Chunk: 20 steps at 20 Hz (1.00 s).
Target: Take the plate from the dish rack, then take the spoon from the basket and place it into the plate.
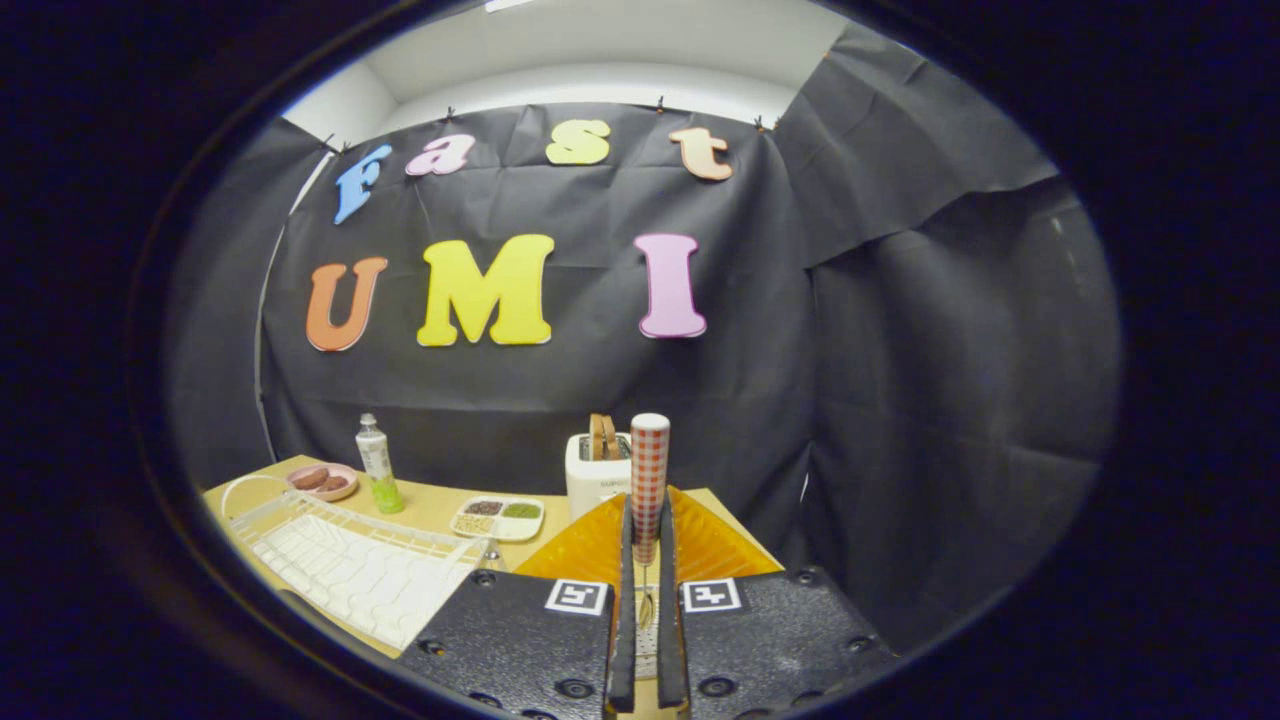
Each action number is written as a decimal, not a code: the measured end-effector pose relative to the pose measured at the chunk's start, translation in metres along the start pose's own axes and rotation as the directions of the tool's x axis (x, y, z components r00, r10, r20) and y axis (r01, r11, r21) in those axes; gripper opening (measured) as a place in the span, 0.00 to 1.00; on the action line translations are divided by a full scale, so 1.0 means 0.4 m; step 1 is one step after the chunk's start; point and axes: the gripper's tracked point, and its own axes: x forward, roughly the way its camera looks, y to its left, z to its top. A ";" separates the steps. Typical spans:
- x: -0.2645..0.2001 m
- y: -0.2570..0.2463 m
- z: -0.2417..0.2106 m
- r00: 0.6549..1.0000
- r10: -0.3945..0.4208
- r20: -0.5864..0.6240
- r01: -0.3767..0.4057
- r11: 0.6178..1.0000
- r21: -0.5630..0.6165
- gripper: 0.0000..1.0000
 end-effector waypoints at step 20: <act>-0.527 0.633 -0.267 0.914 0.392 -0.105 -0.393 0.920 0.019 0.14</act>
